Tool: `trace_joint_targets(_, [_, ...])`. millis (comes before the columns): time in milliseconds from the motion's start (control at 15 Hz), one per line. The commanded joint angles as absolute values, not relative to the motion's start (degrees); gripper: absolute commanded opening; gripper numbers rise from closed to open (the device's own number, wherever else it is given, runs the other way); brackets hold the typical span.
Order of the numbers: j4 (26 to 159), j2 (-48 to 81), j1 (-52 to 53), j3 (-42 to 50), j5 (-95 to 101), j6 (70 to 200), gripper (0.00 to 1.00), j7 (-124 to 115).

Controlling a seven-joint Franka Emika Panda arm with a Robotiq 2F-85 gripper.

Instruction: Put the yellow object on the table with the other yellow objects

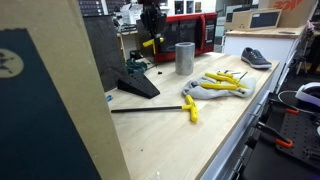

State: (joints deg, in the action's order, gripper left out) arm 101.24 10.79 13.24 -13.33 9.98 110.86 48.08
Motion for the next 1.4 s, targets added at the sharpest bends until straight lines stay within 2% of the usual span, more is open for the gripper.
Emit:
trace_joint_targets(0, [106.9,4.1,13.1,-13.7,11.3,104.5,0.04,48.5])
trace_joint_targets(467, [118.5,-5.9,12.4,-12.6,17.7,95.5,0.04,51.4])
trace_joint_targets(867, [127.4,-11.4,12.1,-10.6,27.9,96.5,0.04,58.6])
trace_joint_targets(1333, [134.2,-15.5,13.2,-8.6,26.4,98.8,0.04,73.7])
